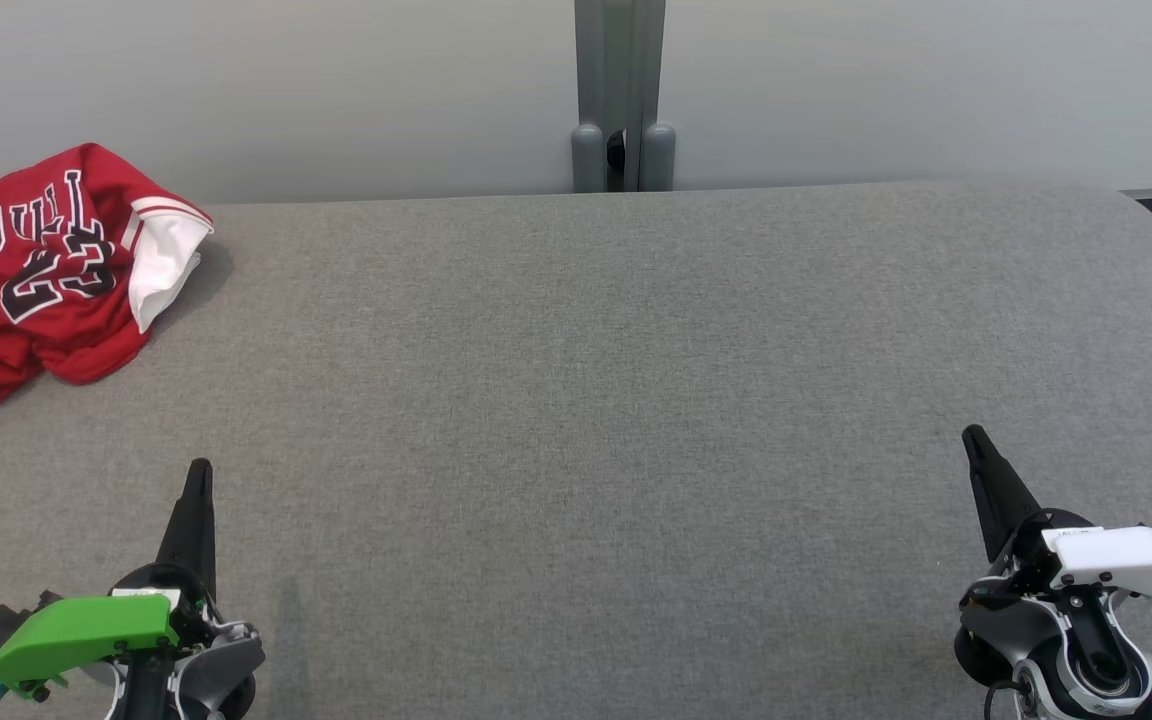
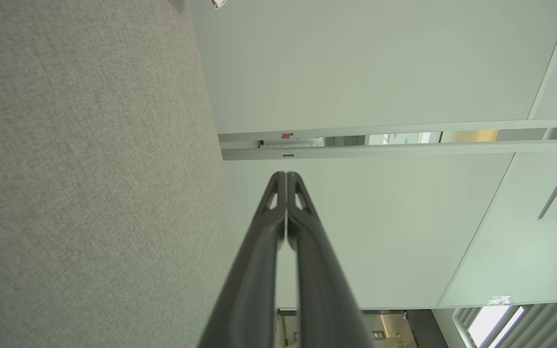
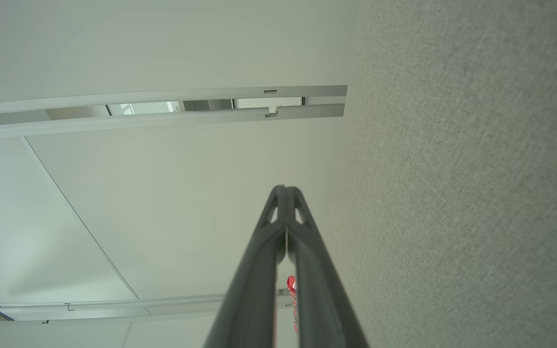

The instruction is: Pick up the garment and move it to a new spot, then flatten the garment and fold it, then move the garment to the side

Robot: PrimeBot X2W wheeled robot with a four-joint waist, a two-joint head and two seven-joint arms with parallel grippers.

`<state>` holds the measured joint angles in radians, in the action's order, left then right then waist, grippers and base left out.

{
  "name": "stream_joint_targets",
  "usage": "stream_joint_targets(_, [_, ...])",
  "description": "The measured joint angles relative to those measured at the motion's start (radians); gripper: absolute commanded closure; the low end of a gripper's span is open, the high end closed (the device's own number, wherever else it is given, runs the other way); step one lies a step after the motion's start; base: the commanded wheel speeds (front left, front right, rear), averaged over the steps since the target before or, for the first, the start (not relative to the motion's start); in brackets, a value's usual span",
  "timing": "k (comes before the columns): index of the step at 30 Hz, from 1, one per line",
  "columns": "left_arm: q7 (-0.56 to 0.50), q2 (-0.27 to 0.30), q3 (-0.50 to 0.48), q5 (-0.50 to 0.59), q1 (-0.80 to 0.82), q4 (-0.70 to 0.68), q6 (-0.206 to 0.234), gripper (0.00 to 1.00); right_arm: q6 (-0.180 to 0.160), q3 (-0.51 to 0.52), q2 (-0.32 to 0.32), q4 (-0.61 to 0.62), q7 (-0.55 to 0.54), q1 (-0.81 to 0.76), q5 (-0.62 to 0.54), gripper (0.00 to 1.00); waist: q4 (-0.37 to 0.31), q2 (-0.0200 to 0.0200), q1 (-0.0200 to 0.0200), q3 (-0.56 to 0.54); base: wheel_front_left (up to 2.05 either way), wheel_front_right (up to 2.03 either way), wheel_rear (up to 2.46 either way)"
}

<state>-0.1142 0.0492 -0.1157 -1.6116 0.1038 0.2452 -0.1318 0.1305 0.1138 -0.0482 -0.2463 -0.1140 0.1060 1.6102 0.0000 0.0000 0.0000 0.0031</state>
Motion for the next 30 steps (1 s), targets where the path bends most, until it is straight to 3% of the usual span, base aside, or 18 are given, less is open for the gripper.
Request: stream_joint_targets(30, [0.000,0.000,0.000,0.000,0.000,0.000,0.000,1.00,0.000,0.000,0.000,0.000,0.000,0.000,0.000,1.00,0.000,0.0000,0.0000,0.000,0.00,0.00,0.00])
